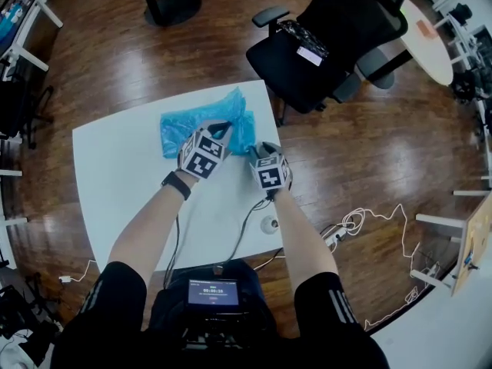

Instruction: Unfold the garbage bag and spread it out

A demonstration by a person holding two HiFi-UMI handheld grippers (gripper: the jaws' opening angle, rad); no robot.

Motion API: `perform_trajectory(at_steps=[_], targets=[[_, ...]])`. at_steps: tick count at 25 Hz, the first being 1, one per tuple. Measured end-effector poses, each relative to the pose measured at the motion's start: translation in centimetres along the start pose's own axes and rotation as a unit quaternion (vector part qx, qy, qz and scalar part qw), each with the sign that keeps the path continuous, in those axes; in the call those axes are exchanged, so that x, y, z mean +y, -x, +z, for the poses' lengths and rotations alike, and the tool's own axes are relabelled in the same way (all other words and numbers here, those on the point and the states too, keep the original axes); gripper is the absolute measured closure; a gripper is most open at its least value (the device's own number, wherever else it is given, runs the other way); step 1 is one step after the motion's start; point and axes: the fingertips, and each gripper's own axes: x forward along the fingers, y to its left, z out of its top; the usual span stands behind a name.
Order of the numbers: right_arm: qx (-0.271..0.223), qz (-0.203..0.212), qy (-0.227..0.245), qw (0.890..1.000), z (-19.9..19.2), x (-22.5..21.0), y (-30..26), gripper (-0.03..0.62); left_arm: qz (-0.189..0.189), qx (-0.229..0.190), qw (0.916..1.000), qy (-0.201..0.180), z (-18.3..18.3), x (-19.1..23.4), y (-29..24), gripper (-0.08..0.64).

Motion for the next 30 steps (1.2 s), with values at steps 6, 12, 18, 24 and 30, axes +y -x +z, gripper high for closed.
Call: perform_trajectory(at_steps=[6, 12, 18, 24, 30], targets=[[0.006, -0.004, 0.003, 1.0, 0.1, 0.1, 0.0, 0.4, 0.054, -0.054, 0.9965, 0.034, 1.4, 4.1, 5.6, 0.557], [0.011, -0.007, 0.012, 1.0, 0.2, 0.0, -0.1, 0.4, 0.104, -0.073, 0.991, 0.04, 0.7, 7.6, 10.0, 0.557], [0.02, -0.02, 0.032, 0.999, 0.1, -0.3, -0.2, 0.401, 0.151, -0.077, 0.9842, 0.05, -1.4, 10.5, 14.6, 0.557], [0.036, -0.027, 0.053, 0.998, 0.2, -0.3, -0.3, 0.402, 0.199, -0.057, 0.9746, 0.085, -6.2, 14.2, 18.8, 0.557], [0.05, -0.032, 0.07, 0.996, 0.2, -0.2, -0.4, 0.403, 0.254, -0.042, 0.9601, 0.11, -11.7, 18.6, 23.2, 0.557]])
